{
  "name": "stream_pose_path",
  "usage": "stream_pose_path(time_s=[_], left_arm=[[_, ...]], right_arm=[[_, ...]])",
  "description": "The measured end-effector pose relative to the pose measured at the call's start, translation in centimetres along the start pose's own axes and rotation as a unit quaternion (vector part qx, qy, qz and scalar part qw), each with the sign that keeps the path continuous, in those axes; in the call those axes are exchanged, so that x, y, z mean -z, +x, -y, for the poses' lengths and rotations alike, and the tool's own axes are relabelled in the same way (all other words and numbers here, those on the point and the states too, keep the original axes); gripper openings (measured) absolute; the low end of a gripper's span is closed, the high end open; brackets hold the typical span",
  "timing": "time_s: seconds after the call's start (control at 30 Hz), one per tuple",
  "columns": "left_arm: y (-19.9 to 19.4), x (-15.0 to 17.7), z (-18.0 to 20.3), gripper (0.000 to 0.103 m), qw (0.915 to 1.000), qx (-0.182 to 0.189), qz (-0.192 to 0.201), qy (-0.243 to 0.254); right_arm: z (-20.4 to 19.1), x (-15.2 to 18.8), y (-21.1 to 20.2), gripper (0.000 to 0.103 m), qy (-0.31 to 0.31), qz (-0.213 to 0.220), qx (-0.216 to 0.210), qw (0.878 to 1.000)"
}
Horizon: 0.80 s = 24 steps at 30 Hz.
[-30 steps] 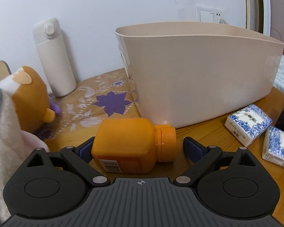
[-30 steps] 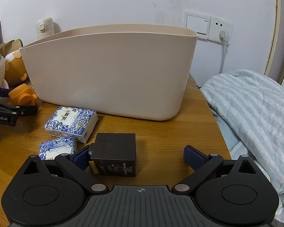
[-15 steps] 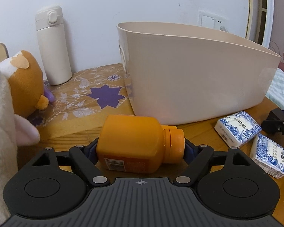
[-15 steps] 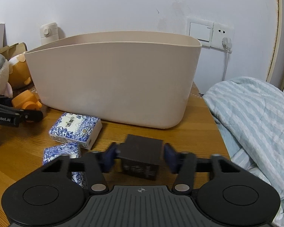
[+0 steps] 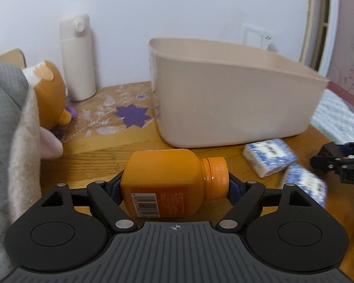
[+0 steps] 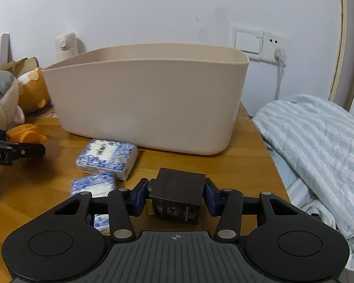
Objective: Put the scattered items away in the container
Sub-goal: 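Grasp the orange bottle with left gripper while right grasps the black box, then lift the orange bottle and black box and carry both over the bin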
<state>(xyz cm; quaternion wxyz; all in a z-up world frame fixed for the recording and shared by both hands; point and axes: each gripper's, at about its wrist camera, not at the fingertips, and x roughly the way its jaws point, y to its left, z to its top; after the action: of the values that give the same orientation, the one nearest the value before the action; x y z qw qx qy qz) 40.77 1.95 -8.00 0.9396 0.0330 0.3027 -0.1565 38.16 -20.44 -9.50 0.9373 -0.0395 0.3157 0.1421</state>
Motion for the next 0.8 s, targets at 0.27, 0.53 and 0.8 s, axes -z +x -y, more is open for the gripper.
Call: stream_pose_path(time_s=[0.27, 0.53, 0.8], left_arm=[[-3.8, -0.9, 1.2, 0.081, 0.9996, 0.003, 0.025, 0.016], [-6.5, -2.4, 2.5, 0.081, 0.9983, 0.009, 0.051, 0.028], [-7.6, -5.6, 3.5, 0.081, 0.9974, 0.006, 0.066, 0.029]], right_arm=[[-0.5, -0.7, -3.7, 0.046, -0.018, 0.012, 0.008, 1.000], [-0.6, -2.9, -8.0, 0.046, -0.039, 0.045, 0.014, 0.998], [0.4, -6.4, -10.6, 0.046, -0.040, 0.075, 0.019, 0.996]])
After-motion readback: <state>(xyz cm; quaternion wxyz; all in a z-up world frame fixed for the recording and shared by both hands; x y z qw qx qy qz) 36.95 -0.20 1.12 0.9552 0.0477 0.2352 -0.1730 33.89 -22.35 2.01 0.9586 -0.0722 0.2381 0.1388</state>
